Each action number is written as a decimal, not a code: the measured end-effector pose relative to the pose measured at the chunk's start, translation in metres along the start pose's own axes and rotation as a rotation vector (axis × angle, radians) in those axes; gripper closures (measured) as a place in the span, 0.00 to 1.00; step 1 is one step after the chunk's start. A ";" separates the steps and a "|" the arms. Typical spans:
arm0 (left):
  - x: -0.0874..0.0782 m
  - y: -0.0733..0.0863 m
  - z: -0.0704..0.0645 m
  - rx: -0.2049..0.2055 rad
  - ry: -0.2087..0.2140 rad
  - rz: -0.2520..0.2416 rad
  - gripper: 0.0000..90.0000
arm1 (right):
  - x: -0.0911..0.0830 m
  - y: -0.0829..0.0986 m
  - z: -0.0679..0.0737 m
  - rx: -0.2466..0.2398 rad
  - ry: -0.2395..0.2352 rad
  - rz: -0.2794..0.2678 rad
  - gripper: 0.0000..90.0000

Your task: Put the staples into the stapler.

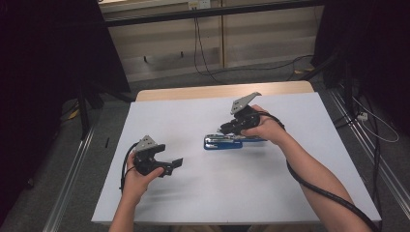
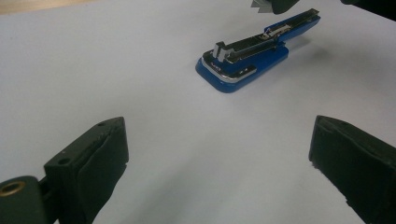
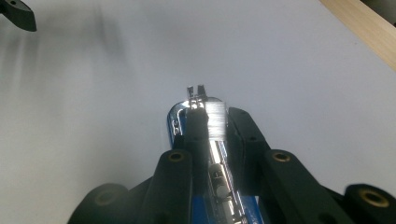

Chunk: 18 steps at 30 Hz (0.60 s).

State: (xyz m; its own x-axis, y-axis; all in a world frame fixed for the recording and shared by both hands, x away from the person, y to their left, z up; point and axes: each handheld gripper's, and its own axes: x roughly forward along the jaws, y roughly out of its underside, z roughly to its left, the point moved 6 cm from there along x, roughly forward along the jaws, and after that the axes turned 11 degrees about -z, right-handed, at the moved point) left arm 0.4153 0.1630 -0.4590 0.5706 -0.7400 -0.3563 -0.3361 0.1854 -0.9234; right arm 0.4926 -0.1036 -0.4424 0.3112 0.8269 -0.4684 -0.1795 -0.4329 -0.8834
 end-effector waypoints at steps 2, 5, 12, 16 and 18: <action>0.000 0.000 0.000 -0.001 -0.005 0.003 0.05 | 0.002 0.000 0.000 -0.004 -0.004 0.007 0.88; 0.000 0.001 0.000 0.001 -0.005 0.003 0.05 | 0.003 0.000 -0.001 -0.006 -0.008 0.003 0.88; -0.001 0.001 0.000 0.000 -0.006 0.001 0.05 | 0.009 0.003 -0.004 -0.019 -0.026 0.017 0.88; -0.001 0.002 0.000 0.004 -0.008 0.005 0.05 | 0.011 0.003 -0.005 -0.020 -0.031 0.012 0.88; -0.001 0.002 0.001 0.009 -0.007 0.007 0.05 | 0.012 0.003 -0.005 -0.021 -0.033 0.015 0.88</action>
State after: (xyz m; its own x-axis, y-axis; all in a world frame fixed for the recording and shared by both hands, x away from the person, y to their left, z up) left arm 0.4146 0.1645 -0.4609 0.5731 -0.7343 -0.3638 -0.3337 0.1963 -0.9220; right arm 0.5006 -0.0967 -0.4511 0.2774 0.8318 -0.4808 -0.1637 -0.4522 -0.8768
